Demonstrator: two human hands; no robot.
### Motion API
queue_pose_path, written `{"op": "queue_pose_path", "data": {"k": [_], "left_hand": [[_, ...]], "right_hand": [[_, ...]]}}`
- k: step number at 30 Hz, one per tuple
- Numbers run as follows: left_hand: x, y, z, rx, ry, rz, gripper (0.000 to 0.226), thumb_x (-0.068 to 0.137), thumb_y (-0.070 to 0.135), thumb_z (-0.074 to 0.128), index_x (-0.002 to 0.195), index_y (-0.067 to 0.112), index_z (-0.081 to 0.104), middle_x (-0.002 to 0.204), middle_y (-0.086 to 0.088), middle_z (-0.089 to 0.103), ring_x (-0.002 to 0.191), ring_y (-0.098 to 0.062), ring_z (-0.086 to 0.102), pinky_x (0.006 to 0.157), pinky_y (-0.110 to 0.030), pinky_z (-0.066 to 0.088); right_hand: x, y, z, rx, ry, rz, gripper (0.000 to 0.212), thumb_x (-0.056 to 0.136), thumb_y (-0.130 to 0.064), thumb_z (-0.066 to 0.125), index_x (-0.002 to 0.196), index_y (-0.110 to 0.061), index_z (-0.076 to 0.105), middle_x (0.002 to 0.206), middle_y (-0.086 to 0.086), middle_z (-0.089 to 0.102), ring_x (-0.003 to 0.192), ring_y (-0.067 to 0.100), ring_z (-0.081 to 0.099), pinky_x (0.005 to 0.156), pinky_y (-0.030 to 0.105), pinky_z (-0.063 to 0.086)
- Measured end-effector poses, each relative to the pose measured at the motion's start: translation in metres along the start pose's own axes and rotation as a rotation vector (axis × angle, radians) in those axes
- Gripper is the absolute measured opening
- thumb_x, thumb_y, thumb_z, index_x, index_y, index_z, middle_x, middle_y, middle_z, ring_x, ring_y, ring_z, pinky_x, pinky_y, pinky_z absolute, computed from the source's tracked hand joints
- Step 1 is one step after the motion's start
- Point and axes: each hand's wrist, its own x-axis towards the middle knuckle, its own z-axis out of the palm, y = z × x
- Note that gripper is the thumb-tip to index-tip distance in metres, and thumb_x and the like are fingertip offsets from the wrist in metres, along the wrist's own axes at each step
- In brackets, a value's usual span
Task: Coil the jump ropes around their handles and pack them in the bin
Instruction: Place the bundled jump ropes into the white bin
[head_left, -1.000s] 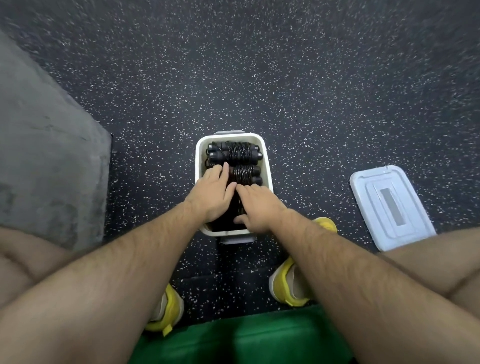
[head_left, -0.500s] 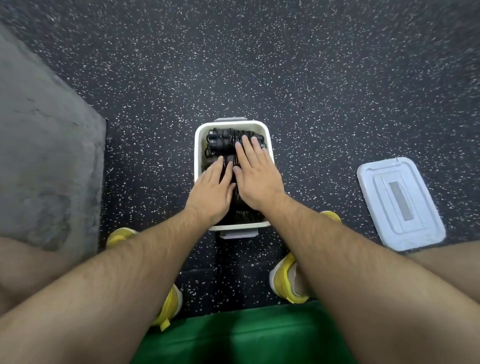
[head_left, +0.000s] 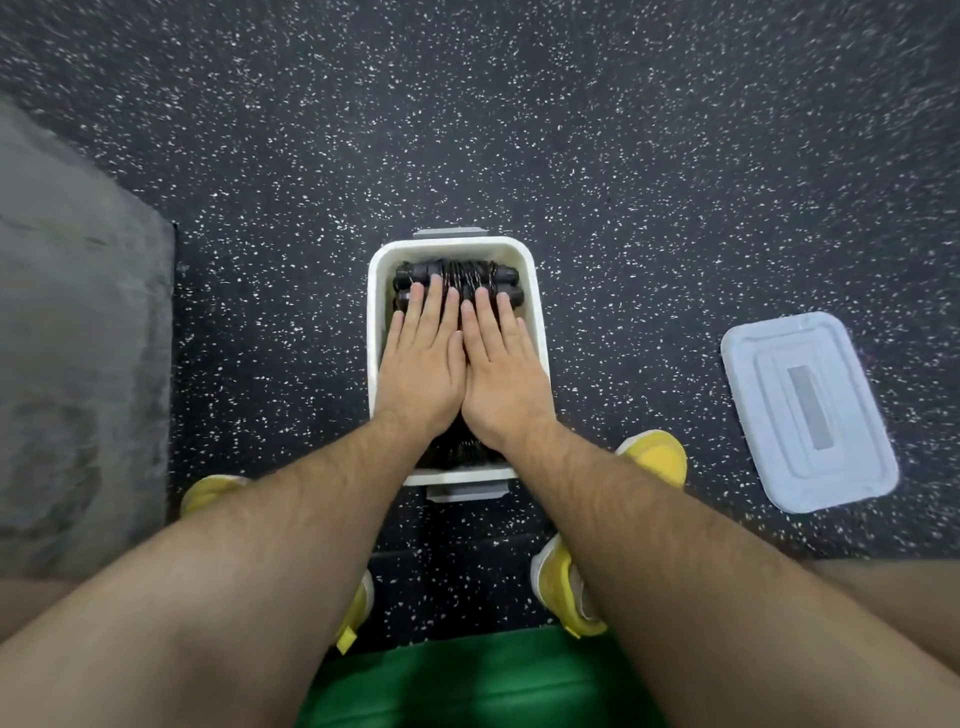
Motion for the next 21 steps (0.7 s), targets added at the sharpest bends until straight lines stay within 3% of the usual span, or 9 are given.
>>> {"op": "queue_pose_path", "data": {"k": [5, 21], "left_hand": [[0.004, 0.002, 0.006, -0.003, -0.004, -0.037, 0.055, 0.108, 0.030, 0.010, 0.162, 0.023, 0.000, 0.167, 0.007, -0.017, 0.152, -0.010, -0.020, 0.124, -0.032, -0.011], [0.016, -0.005, 0.012, 0.152, -0.085, -0.029, 0.056, 0.106, 0.033, 0.001, 0.158, 0.022, -0.018, 0.164, 0.001, -0.029, 0.151, -0.017, -0.026, 0.125, -0.038, -0.009]], "right_hand": [[0.004, 0.001, 0.003, -0.044, -0.026, -0.004, 0.065, 0.101, -0.028, 0.015, 0.157, -0.007, -0.011, 0.164, 0.012, -0.021, 0.150, 0.031, -0.023, 0.124, 0.047, 0.003], [0.010, -0.002, 0.001, -0.084, -0.093, 0.031, 0.066, 0.101, -0.029, 0.014, 0.154, -0.005, -0.017, 0.162, 0.015, -0.027, 0.148, 0.034, -0.026, 0.123, 0.049, -0.001]]}}
